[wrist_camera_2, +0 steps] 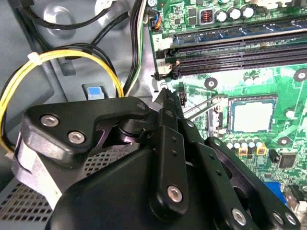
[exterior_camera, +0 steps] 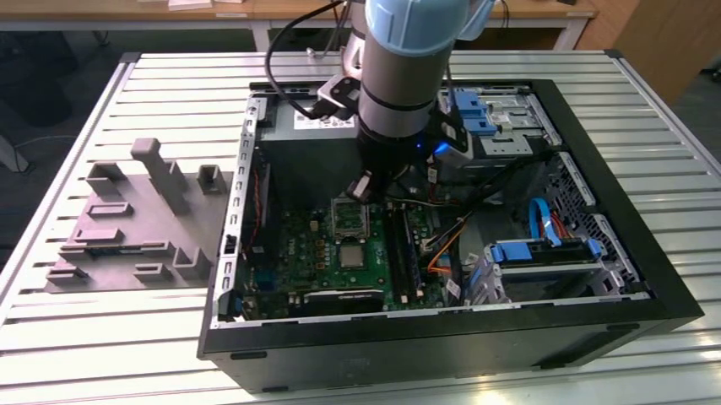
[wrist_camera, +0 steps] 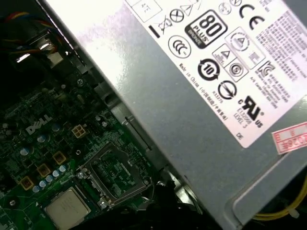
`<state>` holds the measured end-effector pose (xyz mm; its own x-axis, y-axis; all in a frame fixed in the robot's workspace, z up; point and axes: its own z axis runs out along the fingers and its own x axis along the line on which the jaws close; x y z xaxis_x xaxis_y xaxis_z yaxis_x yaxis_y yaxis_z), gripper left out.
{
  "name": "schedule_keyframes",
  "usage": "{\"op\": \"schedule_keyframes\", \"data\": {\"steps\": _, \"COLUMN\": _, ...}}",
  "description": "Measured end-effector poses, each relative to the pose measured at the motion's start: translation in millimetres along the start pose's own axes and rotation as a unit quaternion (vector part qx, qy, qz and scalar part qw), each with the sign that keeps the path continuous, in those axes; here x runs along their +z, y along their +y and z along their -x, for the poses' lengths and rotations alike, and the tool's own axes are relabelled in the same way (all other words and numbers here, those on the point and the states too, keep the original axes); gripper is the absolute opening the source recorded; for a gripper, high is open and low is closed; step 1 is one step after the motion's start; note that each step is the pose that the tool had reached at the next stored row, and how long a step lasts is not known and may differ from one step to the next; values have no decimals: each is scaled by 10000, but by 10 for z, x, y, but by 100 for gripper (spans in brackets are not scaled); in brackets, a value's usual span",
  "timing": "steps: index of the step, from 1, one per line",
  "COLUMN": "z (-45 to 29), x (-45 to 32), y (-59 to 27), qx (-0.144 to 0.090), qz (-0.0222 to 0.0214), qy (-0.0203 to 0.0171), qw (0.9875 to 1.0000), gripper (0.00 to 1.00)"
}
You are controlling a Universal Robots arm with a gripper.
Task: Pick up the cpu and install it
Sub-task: 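Close the cpu cover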
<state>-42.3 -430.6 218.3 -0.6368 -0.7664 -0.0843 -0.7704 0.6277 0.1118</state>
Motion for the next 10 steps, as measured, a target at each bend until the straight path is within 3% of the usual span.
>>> {"op": "schedule_keyframes", "data": {"steps": 5, "z": 7, "x": -66, "y": 12, "qx": 1, "qz": -39, "qy": 47, "qw": 10000, "gripper": 11}}
{"op": "schedule_keyframes", "data": {"steps": 10, "z": 5, "x": -107, "y": 25, "qx": -9, "qz": -153, "qy": 188, "qw": 9997, "gripper": 11}}
